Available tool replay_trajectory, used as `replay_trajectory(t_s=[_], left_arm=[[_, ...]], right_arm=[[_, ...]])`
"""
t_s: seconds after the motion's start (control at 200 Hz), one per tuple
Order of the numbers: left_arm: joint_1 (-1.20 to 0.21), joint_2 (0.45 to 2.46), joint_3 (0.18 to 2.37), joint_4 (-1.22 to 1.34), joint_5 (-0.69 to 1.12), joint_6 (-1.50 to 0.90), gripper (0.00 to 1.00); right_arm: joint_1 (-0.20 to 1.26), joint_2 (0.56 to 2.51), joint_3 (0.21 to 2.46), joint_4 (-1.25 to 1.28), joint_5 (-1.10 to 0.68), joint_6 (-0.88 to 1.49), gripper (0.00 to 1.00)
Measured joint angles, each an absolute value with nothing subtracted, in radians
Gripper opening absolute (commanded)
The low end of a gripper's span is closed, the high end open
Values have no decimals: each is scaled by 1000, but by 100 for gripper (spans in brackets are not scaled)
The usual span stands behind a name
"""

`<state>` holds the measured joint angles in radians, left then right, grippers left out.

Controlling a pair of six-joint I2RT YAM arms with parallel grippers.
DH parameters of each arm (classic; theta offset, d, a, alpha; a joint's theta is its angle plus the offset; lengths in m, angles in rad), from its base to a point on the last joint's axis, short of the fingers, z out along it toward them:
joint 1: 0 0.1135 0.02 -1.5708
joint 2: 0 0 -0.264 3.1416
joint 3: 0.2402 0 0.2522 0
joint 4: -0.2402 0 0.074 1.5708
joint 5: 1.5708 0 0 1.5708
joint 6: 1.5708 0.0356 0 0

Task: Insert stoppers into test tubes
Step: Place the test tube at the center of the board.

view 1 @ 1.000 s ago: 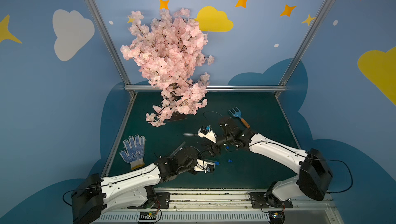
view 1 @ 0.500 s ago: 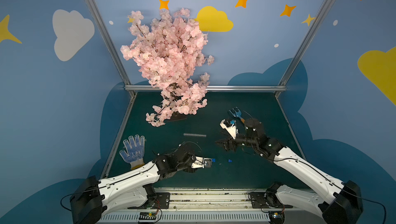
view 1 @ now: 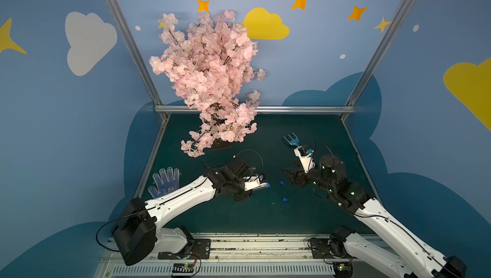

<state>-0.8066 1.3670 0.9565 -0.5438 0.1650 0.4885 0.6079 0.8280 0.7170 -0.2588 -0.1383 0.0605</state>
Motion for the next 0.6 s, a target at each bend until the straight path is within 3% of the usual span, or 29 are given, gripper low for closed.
replay_trajectory(t_s=[0.596], left_arm=[[-744, 2061, 1560, -573, 102, 693, 2]], right_arm=[[597, 642, 696, -323, -65, 56, 72]])
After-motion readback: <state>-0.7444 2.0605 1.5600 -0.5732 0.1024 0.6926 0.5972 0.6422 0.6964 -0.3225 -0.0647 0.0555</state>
